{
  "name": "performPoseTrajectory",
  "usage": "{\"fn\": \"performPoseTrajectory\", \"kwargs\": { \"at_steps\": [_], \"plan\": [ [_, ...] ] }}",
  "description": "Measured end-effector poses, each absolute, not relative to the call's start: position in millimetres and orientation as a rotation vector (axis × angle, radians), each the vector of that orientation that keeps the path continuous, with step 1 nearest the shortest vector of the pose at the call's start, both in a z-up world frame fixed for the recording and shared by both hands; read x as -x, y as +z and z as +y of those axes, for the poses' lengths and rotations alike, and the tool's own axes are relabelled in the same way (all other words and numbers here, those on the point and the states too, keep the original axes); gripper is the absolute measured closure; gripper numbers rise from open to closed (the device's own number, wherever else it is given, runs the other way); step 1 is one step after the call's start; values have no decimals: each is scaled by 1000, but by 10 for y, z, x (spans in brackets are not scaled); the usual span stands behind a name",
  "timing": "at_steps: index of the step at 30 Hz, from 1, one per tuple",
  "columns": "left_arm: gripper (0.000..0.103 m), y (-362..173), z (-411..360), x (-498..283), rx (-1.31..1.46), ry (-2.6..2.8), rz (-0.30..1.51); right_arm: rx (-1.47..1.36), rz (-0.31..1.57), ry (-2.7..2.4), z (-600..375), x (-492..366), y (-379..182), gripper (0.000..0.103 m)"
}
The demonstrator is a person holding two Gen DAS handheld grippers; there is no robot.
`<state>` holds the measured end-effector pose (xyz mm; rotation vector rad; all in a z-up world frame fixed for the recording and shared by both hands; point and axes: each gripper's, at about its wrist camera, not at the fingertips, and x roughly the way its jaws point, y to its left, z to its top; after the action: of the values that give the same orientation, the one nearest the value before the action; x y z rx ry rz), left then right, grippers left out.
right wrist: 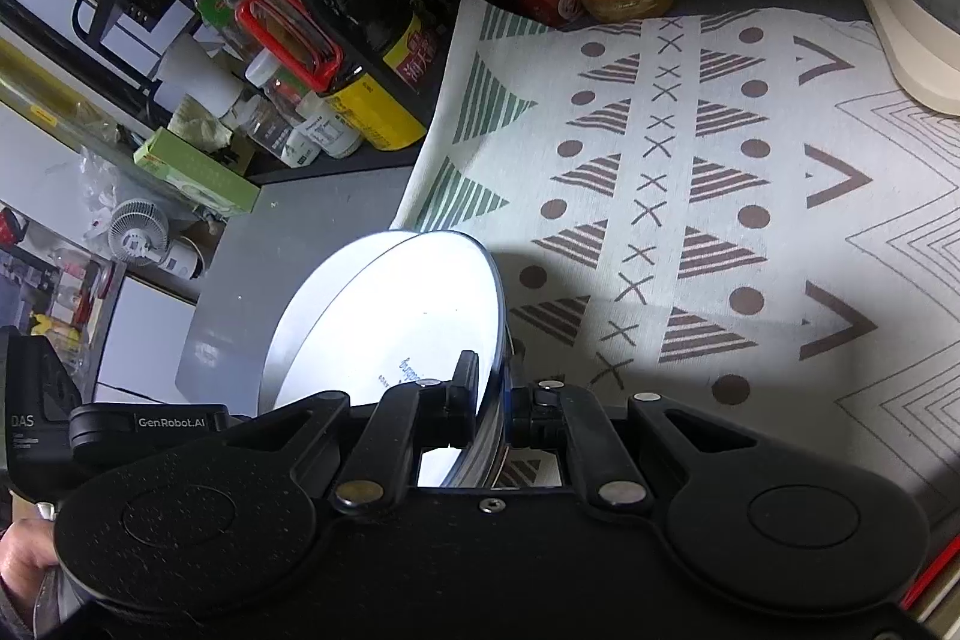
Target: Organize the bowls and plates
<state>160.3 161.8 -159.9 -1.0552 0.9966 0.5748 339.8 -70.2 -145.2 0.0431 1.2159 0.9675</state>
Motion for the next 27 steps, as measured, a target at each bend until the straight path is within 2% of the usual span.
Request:
{"fn": "performPoseTrajectory", "kwargs": {
  "at_steps": [27],
  "plan": [
    [87,-1738,1701,-1683,997,593,1060,26,1215,919,-578,-3276,-1553,98]
  ]
}}
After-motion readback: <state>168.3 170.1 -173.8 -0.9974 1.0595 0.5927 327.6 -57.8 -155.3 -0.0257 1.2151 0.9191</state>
